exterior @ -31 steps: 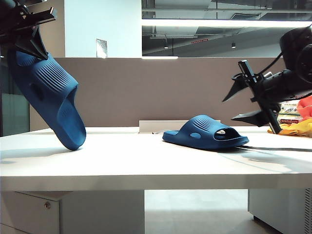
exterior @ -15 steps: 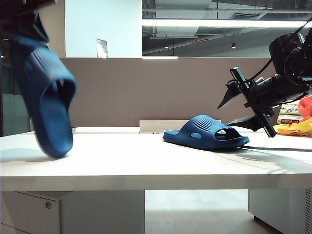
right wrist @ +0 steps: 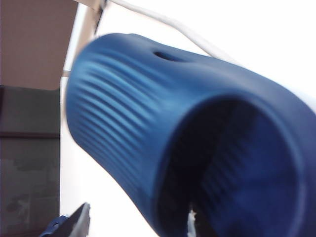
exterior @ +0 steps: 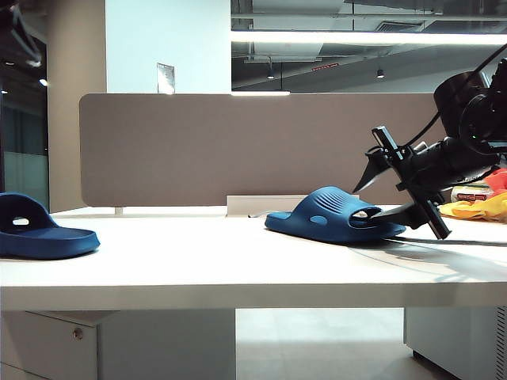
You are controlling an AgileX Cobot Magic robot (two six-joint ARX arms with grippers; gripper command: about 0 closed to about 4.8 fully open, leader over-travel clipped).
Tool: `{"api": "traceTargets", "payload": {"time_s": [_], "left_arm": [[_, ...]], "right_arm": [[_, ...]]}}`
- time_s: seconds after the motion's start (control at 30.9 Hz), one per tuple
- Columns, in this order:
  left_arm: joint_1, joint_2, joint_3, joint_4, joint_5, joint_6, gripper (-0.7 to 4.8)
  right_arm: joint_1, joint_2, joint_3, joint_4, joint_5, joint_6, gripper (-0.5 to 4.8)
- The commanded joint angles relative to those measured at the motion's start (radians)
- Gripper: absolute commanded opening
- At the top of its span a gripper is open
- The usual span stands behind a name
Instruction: Interlock the pair of blue slippers on the table with their fronts facing up.
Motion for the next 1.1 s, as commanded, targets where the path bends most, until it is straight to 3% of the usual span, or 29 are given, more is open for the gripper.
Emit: {"api": "traceTargets", "payload": {"time_s": [0.03, 0.16, 0.29, 0.42, 0.52, 0.81, 0.87, 0.94, 1.1], "left_arm": [[0.048, 0.026, 0.003, -0.029, -0.002, 0.047, -0.06], [0.142, 0.102, 0.004, -0.051, 0.020, 0.049, -0.05], [0.257, 0.194, 0.011, -0.057, 0.179, 0.015, 0.35], [0.341, 0.273, 0.074, -0.122, 0.262, -0.010, 0.35], [0.363, 0.330, 0.143, -0.192, 0.323, 0.006, 0.35], [0.376, 0.433, 0.172, -0.272, 0.349, 0.110, 0.37], [0.391, 0.463, 0.174, -0.274, 0.394, 0.117, 1.57], [0.410, 0.490, 0.181, -0.276, 0.449, 0.112, 1.62], [0.426, 0.533, 0.257, -0.305, 0.481, 0.120, 1.62]], "right_arm": [[0.002, -0.005, 0.003, 0.031, -0.006, -0.003, 2.52], [0.012, -0.005, 0.003, 0.041, -0.030, -0.003, 2.52], [0.025, -0.005, 0.003, 0.046, -0.051, -0.004, 2.52], [0.032, -0.005, 0.003, 0.047, -0.055, -0.011, 2.52], [0.035, -0.005, 0.003, 0.047, -0.058, -0.029, 2.52], [0.035, -0.005, 0.003, 0.046, -0.092, -0.032, 2.52], [0.035, -0.005, 0.003, 0.046, -0.105, -0.034, 2.52], [0.035, -0.005, 0.003, 0.046, -0.114, -0.037, 2.52], [0.035, -0.005, 0.003, 0.037, -0.119, -0.057, 2.52]]}}
